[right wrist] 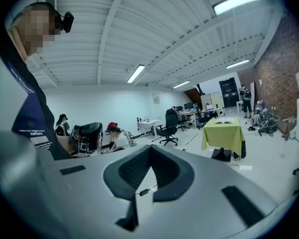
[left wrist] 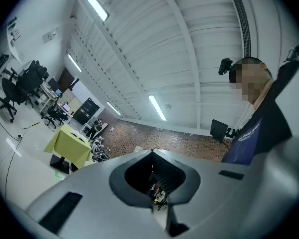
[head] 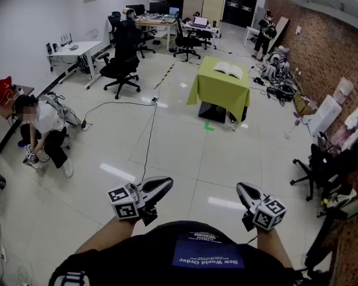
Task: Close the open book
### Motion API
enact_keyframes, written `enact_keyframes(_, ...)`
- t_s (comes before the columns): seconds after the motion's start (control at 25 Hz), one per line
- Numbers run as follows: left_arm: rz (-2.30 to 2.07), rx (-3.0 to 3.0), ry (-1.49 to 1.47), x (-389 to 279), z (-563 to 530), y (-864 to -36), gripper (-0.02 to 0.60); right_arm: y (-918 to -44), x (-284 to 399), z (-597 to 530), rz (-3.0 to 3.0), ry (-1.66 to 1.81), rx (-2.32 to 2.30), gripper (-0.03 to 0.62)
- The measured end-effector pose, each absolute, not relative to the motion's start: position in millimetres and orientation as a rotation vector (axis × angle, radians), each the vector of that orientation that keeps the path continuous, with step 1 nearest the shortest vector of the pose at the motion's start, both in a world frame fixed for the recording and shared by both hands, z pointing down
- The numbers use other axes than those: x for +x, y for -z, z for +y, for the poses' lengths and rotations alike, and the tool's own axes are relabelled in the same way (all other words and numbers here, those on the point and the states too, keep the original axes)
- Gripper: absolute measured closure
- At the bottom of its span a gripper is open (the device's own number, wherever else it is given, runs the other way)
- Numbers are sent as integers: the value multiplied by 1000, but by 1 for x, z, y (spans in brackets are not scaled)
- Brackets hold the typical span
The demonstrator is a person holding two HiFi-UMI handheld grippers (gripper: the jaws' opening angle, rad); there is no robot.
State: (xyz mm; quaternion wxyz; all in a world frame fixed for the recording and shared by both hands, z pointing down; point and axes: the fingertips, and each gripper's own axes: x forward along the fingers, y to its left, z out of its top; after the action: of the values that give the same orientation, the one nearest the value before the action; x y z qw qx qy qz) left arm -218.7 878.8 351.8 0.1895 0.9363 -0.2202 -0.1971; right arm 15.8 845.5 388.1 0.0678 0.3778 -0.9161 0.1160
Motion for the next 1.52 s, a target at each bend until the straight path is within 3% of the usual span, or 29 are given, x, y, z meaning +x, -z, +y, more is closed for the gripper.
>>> enact_keyframes(0.24,-616,2629,527,-268,871,-368,575,-392,-26,835,-2762,-355,1163,609)
enact_keyframes(0.48,-575,2602,512,-273,852,-378,575,-395,-39,829,-2748,-374,1152,609)
enact_keyframes(1.2,-578,2641,497,-104,755,-344,575,-401,105,735,-2814,-338,1040,609)
enact_keyframes(1.52,-605,2620,497,-111,708,-353,575,-411,96,686,-2811,-364,1004,609)
